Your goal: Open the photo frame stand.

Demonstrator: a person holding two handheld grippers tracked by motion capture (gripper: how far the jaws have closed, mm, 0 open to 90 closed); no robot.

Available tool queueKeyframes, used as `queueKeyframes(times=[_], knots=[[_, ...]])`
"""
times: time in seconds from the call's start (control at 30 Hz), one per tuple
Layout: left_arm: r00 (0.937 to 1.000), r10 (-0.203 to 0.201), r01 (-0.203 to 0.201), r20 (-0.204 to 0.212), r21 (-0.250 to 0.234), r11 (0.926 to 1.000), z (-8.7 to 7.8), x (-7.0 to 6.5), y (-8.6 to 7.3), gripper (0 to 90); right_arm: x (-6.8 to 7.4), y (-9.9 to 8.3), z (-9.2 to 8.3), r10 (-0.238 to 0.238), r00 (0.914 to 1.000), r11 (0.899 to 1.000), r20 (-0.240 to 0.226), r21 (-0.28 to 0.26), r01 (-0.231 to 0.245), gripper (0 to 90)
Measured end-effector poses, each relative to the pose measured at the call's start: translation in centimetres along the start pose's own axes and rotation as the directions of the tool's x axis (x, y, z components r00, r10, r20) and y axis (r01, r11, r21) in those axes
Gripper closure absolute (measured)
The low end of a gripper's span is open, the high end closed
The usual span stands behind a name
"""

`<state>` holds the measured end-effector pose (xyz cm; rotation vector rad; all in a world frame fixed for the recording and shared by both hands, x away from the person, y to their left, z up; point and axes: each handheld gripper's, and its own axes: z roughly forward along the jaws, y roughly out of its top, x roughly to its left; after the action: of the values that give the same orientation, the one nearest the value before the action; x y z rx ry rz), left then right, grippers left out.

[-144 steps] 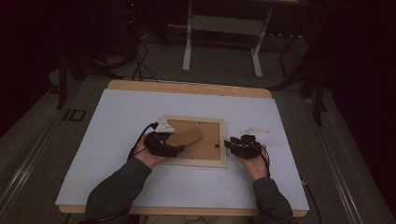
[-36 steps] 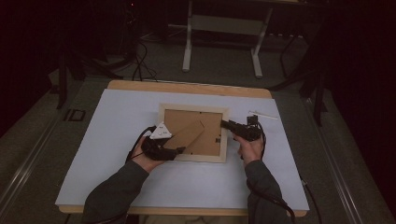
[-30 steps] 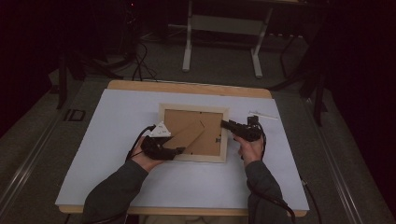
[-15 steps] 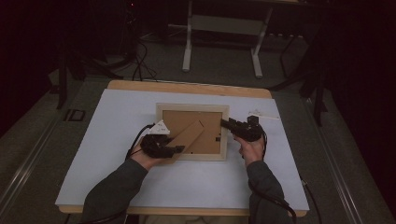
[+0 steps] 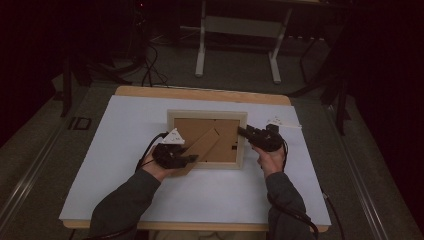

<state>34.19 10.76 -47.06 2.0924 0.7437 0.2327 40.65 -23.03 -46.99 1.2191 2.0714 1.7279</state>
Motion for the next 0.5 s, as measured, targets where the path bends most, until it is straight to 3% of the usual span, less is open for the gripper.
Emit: queueKeyframes(times=[0.5], knots=[[0.9982,0.013,-0.013,-0.058,-0.003,0.9999,1.3,0.2,0.9,68.4,-0.1,0.7,-0.8,-0.049,0.9973,0.999,0.054,-0.02,0.051,62.6]])
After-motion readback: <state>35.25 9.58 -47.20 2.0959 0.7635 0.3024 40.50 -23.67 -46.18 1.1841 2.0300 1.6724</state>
